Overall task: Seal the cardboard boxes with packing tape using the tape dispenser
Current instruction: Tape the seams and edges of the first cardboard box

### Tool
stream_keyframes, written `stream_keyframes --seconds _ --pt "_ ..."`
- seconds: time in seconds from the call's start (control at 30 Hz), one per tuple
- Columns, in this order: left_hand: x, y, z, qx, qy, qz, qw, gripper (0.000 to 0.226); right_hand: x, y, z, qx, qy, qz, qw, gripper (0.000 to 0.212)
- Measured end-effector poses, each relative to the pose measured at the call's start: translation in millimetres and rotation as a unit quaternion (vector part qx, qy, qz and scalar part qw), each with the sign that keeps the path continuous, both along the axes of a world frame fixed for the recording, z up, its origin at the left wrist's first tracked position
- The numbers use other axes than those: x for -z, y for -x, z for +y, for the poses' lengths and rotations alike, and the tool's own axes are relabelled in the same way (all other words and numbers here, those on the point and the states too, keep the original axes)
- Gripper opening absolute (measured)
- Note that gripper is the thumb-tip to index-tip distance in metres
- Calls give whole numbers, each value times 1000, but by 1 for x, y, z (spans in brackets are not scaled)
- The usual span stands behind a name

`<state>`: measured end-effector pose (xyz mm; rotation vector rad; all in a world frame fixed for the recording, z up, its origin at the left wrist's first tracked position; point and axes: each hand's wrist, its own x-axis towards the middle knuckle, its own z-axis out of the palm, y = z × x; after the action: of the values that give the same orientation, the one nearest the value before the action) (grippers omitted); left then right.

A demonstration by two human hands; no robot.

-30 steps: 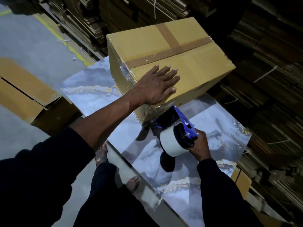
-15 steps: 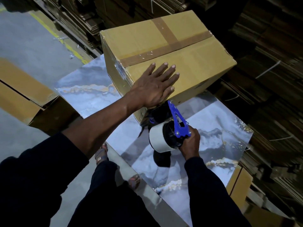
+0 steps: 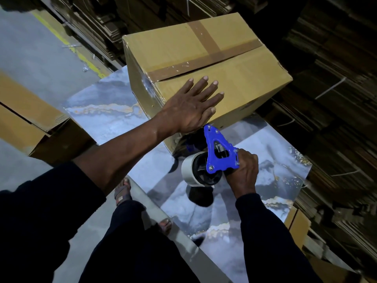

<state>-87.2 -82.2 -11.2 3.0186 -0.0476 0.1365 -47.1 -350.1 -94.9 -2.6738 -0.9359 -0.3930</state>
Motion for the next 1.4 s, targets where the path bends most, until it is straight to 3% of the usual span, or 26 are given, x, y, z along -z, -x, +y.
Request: stream_keyframes --seconds 0.13,0.3,0.47,0.57,0.67,0.8,0.93,1.07,1.2,1.27,1.33,1.4 --pt "-1 3 -2 0 -13 -14 1000 69 -15 -5 -4 -9 39 -54 998 13" --pt "-1 4 -2 0 -25 -29 999 68 -30 -17 -6 0 105 -131 986 28" --pt "2 4 -2 -1 -21 -36 999 66 -25 -13 -7 23 104 -135 985 29" --pt "1 3 -3 -2 -18 -32 999 66 -20 -2 -6 27 93 -80 992 24" --pt "1 4 -3 -3 -19 -35 999 68 -17 8 -5 17 53 -8 998 6" --pt "2 4 -2 -6 -28 -34 999 69 -14 16 0 22 -17 83 996 18" --pt "1 3 -2 -8 -20 -25 999 70 -6 19 3 27 -83 115 990 34" --pt "1 2 -2 -5 -16 -19 1000 69 7 11 0 59 -97 186 976 27" --pt "1 0 0 -6 -9 -21 1000 64 27 12 -1 94 -72 319 940 9" --pt "2 -1 1 -4 -12 -20 1000 64 23 19 3 48 -121 373 919 8" --pt "1 -1 1 -2 -7 -11 1000 65 8 27 12 65 -196 393 896 13" --pt "0 -1 0 -2 -3 -9 1000 65 5 33 14 57 -220 483 846 10"
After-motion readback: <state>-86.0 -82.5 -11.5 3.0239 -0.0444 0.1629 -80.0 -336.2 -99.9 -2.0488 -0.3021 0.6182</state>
